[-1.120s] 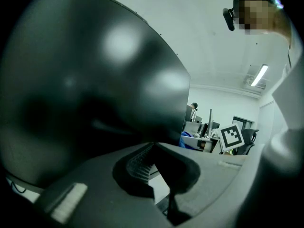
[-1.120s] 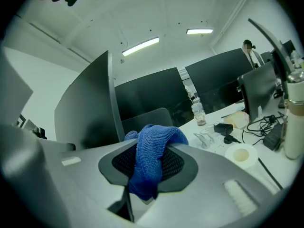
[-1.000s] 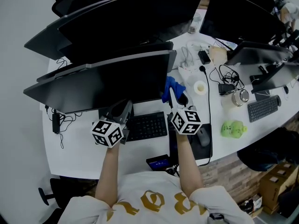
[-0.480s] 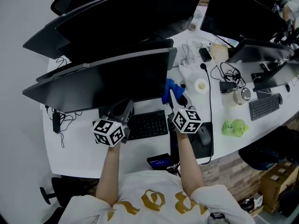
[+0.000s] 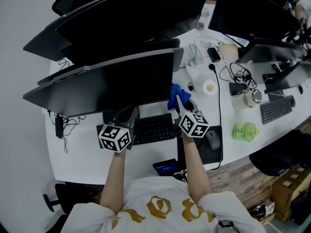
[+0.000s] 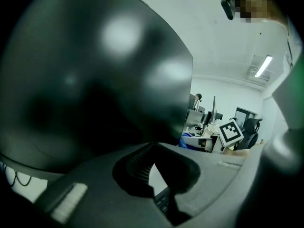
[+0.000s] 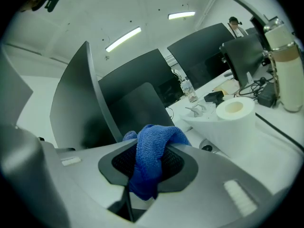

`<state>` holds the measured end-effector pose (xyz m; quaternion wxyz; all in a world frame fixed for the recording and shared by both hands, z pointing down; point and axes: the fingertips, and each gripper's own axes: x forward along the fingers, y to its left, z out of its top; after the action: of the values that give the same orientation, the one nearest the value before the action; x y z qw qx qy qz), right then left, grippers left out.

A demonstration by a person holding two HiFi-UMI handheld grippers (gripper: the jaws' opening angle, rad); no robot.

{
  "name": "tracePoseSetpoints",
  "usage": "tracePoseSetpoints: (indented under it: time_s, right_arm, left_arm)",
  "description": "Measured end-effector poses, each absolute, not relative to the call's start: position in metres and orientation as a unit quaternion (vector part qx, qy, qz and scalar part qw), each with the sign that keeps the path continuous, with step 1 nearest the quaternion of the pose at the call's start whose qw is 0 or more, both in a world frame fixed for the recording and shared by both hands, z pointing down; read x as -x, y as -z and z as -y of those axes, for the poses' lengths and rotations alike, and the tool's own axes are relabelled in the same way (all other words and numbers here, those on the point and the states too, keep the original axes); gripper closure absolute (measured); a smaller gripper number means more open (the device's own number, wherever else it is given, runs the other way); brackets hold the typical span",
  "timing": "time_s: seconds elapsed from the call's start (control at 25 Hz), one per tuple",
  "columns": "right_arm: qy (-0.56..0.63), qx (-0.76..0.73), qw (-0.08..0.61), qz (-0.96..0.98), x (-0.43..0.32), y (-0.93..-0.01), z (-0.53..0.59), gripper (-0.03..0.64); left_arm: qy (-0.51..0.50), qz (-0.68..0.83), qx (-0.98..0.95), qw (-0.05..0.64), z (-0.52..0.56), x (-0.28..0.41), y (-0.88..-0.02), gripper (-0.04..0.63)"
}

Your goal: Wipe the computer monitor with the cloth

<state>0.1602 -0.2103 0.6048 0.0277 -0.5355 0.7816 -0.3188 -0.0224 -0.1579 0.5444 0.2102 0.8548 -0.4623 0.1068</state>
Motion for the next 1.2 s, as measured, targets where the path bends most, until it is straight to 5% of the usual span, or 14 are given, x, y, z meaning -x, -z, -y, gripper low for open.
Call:
tracePoseSetpoints:
  time_s: [1.2]
  right_arm:
    - [0.442, 0.453, 0.128, -0.764, -0.142, -0.638, 0.2, 0.495]
  left_arm:
    - [-0.14, 0.484, -0.833, 0.229, 0.142, 0.038, -0.564, 0.595]
